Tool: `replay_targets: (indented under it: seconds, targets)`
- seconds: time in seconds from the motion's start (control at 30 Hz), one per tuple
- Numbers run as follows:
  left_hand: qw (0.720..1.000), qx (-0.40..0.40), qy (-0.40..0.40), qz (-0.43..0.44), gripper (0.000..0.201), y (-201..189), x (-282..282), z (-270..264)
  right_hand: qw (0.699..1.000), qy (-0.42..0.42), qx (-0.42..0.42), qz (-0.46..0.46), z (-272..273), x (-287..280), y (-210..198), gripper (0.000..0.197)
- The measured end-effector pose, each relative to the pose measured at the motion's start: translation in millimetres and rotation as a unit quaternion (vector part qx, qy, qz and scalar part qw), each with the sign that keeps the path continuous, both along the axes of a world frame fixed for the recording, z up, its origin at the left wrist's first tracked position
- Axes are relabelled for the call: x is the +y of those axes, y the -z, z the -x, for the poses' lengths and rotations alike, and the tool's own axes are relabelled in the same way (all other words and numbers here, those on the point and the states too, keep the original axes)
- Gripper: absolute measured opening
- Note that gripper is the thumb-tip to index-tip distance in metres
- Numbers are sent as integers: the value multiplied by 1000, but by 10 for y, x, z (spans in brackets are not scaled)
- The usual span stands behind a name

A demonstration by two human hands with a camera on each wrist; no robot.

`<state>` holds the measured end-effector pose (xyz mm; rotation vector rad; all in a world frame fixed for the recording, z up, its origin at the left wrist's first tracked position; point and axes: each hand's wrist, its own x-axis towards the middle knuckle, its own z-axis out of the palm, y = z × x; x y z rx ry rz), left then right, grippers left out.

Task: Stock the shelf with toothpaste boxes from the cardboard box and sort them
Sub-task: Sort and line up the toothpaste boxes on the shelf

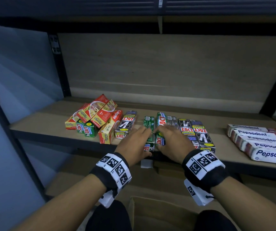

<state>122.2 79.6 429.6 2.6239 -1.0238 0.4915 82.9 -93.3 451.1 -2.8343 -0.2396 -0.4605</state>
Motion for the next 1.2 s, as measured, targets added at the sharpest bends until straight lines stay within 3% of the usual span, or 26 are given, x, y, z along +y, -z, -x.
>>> replay_targets:
  seconds: [0.2, 0.43, 0.67, 0.93, 1.2]
  targets:
    - [999, -44, 19, 18, 53, 7, 108, 55, 999, -29, -24, 19, 105, 52, 65, 53]
    - [993, -26, 42, 106, 43, 39, 319, 88, 997, -29, -66, 20, 184, 120, 97, 47]
    - [977, -48, 54, 203, 39, -152, 448, 45, 987, -44, -117, -105, 166, 265, -105, 51]
    - [969, -123, 33, 213, 36, -462, 777, -76, 969, -100, -194, -114, 46, 571, -312, 55]
    - [969, -146, -22, 198, 34, -713, 1424, -394, 964, -146, -166, -147, -293, 1028, -436, 52]
